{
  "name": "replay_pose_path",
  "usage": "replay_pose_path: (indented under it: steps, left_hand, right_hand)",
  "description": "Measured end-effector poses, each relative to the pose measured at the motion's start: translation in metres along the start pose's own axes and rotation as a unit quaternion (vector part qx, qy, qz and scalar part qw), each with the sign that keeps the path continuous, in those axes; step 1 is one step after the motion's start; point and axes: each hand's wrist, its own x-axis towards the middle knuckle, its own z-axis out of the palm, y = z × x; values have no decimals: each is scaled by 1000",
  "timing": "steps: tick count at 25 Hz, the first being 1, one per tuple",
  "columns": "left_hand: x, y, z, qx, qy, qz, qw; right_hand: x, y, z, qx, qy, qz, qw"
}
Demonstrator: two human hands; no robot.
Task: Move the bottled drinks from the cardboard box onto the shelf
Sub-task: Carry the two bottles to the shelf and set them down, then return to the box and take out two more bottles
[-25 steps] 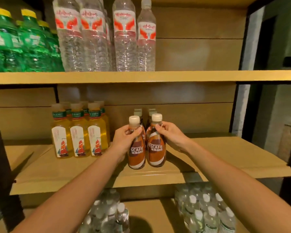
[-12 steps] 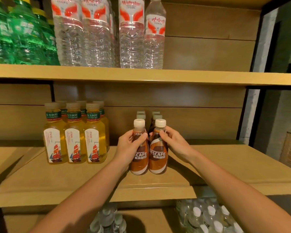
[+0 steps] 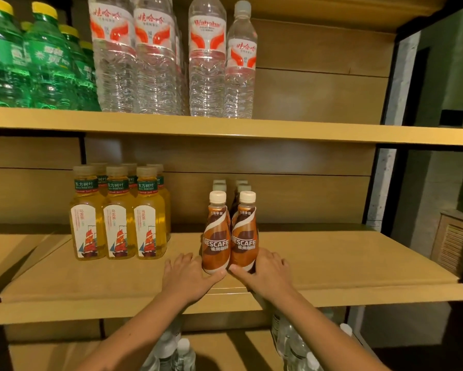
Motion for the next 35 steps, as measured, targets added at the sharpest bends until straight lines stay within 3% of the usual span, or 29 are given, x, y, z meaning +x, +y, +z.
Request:
replay_pose_path:
  steps: [6, 20, 23, 27, 30, 35]
  left_hand:
    - [13, 8, 3, 30, -7, -15, 999]
    - [-8, 14, -18, 27, -6, -49, 998]
    - [-41, 23, -39, 31, 33, 24, 999]
    - [-80, 69, -53, 31, 89, 194, 976]
    - [-103, 139, -48, 29, 60, 308, 949]
    - [-138, 288, -32, -49, -60, 394, 916]
  right_hand:
    - [20, -2, -2, -23, -56, 39, 997]
    - [9, 13, -30, -12, -81, 62, 995]
    - [-18, 24, -65, -58, -38, 56, 996]
    - [-74, 52, -119, -114, -11, 47, 992]
    - [-129, 92, -155, -185, 12, 81, 979]
    - [-253, 188, -228, -248, 26, 221, 943]
